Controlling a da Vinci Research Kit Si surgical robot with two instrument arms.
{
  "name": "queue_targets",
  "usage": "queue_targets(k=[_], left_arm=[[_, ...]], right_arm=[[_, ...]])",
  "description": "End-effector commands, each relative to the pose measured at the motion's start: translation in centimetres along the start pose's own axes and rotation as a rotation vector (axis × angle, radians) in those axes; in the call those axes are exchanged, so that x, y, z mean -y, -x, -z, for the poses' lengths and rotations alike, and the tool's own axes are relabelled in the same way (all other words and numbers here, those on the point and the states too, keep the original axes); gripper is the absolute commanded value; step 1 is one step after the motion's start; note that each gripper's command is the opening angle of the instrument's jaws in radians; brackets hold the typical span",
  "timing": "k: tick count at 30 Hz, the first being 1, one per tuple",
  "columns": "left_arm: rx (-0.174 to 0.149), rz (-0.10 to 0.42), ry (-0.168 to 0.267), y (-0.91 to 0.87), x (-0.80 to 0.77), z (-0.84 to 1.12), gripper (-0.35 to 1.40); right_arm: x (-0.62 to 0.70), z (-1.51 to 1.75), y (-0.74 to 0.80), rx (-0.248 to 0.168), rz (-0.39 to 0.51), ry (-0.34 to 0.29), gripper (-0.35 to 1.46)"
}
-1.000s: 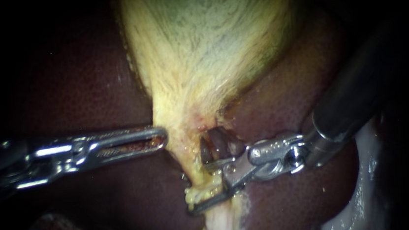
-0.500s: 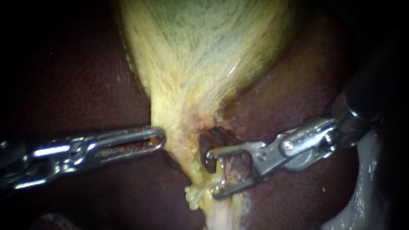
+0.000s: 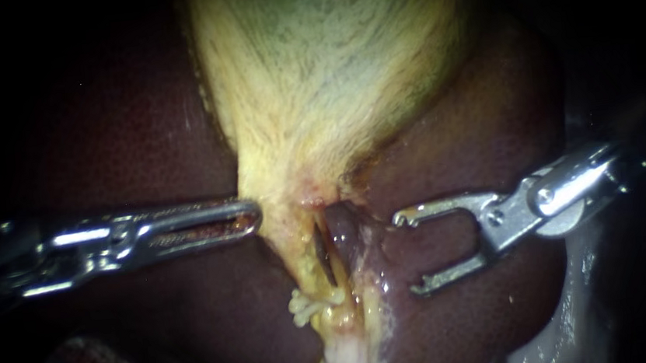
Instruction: Going back second clip left tube
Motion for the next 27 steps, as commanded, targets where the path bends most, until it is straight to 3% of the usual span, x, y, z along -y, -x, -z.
queue_targets(k=[1, 9, 17, 27], left_arm=[[0.000, 0.001, 0.001, 0.00, -0.01, -0.01, -0.35], [0.008, -0.007, 0.004, -0.15, -0.09, -0.26, -0.35], [-0.010, -0.014, -0.002, -0.26, -0.11, -0.51, -0.35], [-0.022, -0.018, -0.008, -0.30, -0.08, -0.66, -0.35]], right_arm=[[0.01, -0.01, -0.01, 0.002, 0.004, -0.002, 0.60], [0.00, -0.01, 0.00, 0.008, 0.025, 0.012, 0.60], [-0.04, 0.08, -0.02, 0.021, 0.042, 0.039, 0.60], [-0.05, 0.13, -0.05, 0.022, 0.041, 0.042, 0.60]])
